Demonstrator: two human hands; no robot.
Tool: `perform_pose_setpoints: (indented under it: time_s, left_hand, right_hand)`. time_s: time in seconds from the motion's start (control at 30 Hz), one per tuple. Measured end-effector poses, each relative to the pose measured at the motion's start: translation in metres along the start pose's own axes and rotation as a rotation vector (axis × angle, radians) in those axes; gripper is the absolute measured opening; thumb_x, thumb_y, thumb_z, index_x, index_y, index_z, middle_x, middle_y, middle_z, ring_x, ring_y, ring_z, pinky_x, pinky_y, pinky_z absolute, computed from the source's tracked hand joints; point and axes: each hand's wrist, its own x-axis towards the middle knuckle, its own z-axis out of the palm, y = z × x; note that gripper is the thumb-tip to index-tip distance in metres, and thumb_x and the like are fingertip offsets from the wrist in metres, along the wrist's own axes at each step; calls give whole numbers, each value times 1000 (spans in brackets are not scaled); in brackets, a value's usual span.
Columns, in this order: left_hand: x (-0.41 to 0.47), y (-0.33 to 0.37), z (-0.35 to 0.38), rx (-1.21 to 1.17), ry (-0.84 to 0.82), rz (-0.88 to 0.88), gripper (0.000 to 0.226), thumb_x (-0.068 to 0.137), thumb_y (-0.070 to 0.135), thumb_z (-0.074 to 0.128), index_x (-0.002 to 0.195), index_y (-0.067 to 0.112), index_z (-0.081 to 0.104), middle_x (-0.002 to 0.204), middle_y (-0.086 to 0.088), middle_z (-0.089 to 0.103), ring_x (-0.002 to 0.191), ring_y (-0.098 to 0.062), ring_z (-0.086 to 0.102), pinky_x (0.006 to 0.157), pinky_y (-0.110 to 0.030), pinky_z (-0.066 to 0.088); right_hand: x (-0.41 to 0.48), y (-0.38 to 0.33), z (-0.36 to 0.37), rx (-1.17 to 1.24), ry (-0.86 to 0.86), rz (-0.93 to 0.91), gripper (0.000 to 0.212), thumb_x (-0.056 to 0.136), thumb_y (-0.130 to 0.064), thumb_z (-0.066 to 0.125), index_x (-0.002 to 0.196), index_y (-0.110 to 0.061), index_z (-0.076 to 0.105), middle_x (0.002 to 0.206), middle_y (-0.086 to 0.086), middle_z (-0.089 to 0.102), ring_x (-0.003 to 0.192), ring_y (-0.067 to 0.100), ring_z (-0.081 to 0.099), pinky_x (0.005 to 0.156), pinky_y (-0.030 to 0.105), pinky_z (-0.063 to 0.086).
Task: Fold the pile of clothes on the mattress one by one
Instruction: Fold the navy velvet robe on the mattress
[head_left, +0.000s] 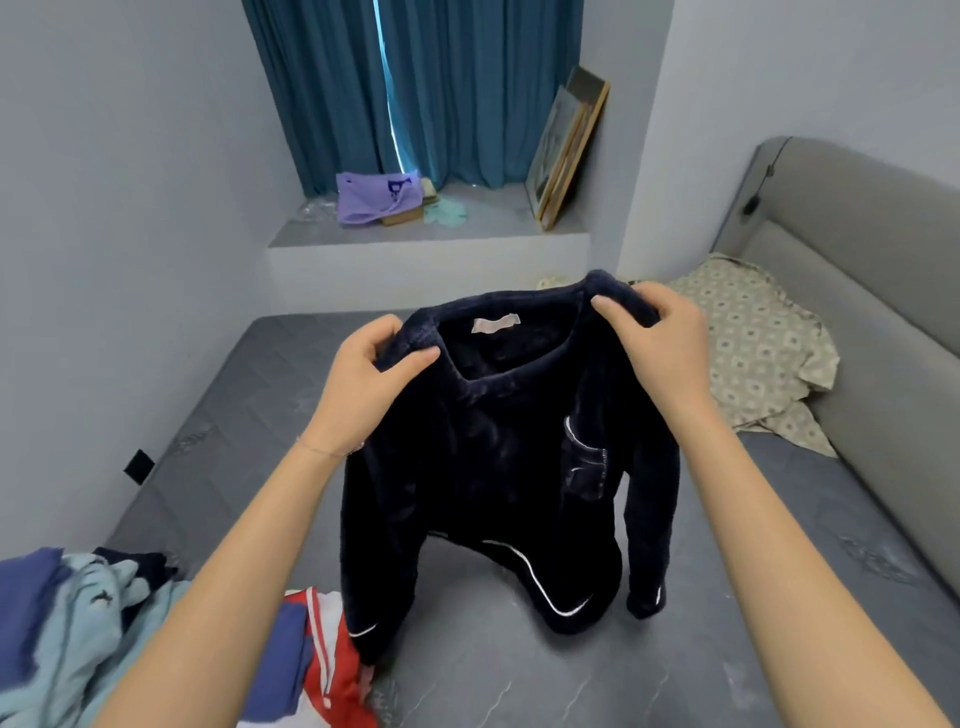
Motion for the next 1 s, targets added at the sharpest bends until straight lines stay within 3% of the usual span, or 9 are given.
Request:
perform_pose_setpoints:
  time_s: [0.2, 0.37, 0.5, 0.6, 0.7, 0.8, 0.87, 0.93, 1.0]
  left_hand:
    - [9, 31, 5, -122, -65, -13, 36, 86, 15, 70, 71, 1, 41, 69, -8, 37, 65, -18, 39, 60, -29, 35]
    - [50, 18, -7, -311, -163, -167, 16, 85, 14, 64, 98, 4, 63, 86, -4, 67, 75, -14, 65, 68, -24, 55]
    - [94, -79, 29, -71, -247, -337, 28, 90, 15, 66, 97, -10, 56, 85, -13, 59, 78, -19, 58, 73, -33, 47]
    - [93, -185, 72, 133, -312, -494, 29, 89, 19, 68, 79, -3, 52, 72, -6, 52, 66, -13, 50, 65, -29, 39]
    - [70, -284, 111, 236, -275, -571, 32, 90, 17, 65, 66, 17, 45, 63, 4, 46, 56, -6, 42, 53, -13, 34]
    - [57, -374, 134, 321, -204, -595, 30, 91, 20, 64, 67, 21, 47, 66, 6, 49, 63, -13, 47, 54, -12, 35]
    - [53, -429, 146, 405, -217, -572, 8, 92, 23, 63, 87, 17, 61, 84, 5, 59, 84, -20, 57, 71, -16, 41]
    - [46, -480, 157, 505, -268, -524, 36, 92, 25, 64, 126, 14, 58, 118, -2, 55, 113, -20, 52, 97, -29, 41]
    - [37, -520, 169, 628, -331, -407, 52, 91, 28, 64, 140, 18, 48, 137, -9, 46, 127, -24, 45, 109, -42, 33]
  right_hand:
    - [4, -10, -26, -14, -108, -25, 40, 84, -32, 70, 66, -2, 50, 59, 7, 42, 58, 9, 37, 57, 31, 30]
    - [33, -5, -53, -41, -149, 35, 35, 84, -29, 71, 66, -3, 56, 59, -3, 43, 54, 5, 36, 51, 22, 28]
    - [55, 65, -5, -183, -312, 215, 32, 84, -31, 71, 58, -20, 56, 55, -10, 48, 55, 8, 43, 54, 27, 32]
    - [31, 160, 52, -300, -455, 374, 37, 87, -34, 68, 57, -22, 50, 55, -6, 48, 61, 16, 48, 55, 32, 31]
    - [-17, 255, 103, -410, -471, 475, 32, 91, -39, 62, 73, -11, 63, 67, 4, 61, 68, 24, 58, 58, 35, 41]
    - [-49, 334, 148, -432, -445, 535, 23, 93, -33, 60, 95, -12, 70, 89, 5, 69, 86, 25, 62, 74, 37, 47]
    - [-61, 381, 175, -448, -472, 534, 26, 93, -30, 60, 115, -16, 67, 108, 5, 67, 105, 25, 58, 86, 36, 45]
    - [-77, 421, 195, -527, -500, 527, 45, 92, -34, 62, 134, -22, 54, 128, 5, 58, 121, 26, 48, 100, 39, 40]
    - [-97, 450, 208, -600, -477, 499, 55, 90, -39, 63, 141, -24, 47, 136, 3, 51, 128, 26, 41, 105, 39, 35]
